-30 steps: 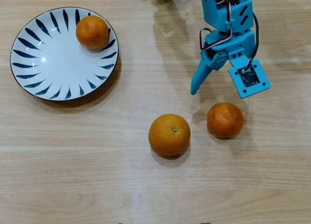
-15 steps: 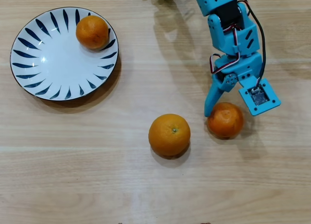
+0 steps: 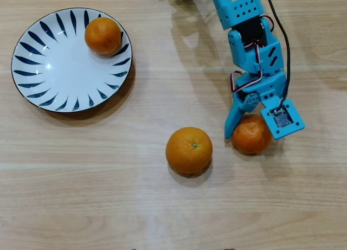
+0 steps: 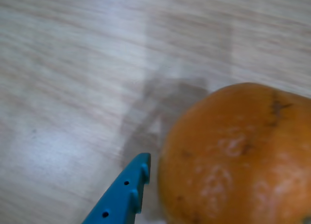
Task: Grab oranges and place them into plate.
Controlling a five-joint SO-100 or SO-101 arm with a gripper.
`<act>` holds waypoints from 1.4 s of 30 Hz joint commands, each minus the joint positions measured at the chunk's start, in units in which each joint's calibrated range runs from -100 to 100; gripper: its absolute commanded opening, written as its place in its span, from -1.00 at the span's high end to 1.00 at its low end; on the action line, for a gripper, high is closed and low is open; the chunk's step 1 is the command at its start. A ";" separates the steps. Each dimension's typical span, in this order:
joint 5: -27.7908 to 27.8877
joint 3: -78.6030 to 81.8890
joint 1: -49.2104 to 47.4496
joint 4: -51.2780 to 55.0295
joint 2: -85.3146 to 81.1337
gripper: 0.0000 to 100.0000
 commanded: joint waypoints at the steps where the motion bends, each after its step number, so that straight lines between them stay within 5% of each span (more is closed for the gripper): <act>1: -0.18 -3.00 0.85 -1.89 -0.33 0.34; 30: 2.80 -0.55 1.50 3.27 -16.39 0.34; 42: 15.14 6.24 19.81 23.81 -40.74 0.33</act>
